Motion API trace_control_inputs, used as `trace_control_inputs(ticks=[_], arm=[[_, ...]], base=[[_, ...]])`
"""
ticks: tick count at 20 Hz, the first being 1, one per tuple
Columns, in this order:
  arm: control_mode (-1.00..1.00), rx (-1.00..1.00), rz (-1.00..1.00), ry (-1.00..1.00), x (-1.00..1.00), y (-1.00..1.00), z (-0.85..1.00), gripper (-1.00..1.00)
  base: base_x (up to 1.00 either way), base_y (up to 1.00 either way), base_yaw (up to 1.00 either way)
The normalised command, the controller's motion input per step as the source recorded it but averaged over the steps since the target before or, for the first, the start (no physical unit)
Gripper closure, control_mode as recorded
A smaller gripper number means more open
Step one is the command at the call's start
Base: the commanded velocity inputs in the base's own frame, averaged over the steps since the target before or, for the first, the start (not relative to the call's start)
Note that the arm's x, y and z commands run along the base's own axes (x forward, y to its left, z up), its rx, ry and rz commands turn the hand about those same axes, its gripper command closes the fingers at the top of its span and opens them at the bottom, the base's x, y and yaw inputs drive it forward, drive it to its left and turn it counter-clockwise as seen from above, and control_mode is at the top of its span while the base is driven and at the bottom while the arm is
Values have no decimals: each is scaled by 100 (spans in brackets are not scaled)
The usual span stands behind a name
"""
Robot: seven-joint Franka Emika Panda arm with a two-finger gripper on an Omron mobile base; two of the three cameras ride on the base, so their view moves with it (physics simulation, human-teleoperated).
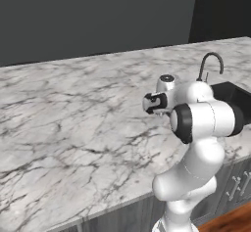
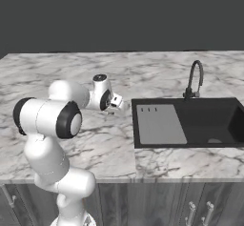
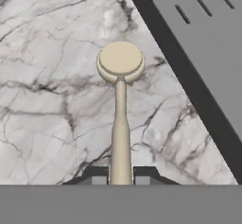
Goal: Locate and retrieve the dish brush and soap dispenser from the cabinet. Place them next to the sink.
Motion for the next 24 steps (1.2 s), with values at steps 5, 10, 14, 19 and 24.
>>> trace_control_inputs(ticks=[5,10,14,19,24], arm=[[-100,0,0,-9,8,-2,-58,100],[-100,0,0,0,27,-1,-56,100],[-100,0,0,-1,19,0,-14,100],[-100,0,0,0,2,0,0,-100],[-100,-3,-1,4,-1,-1,19,-100]], base=[[0,0,0],[0,0,0],[0,0,0],[0,0,0],[0,0,0]])
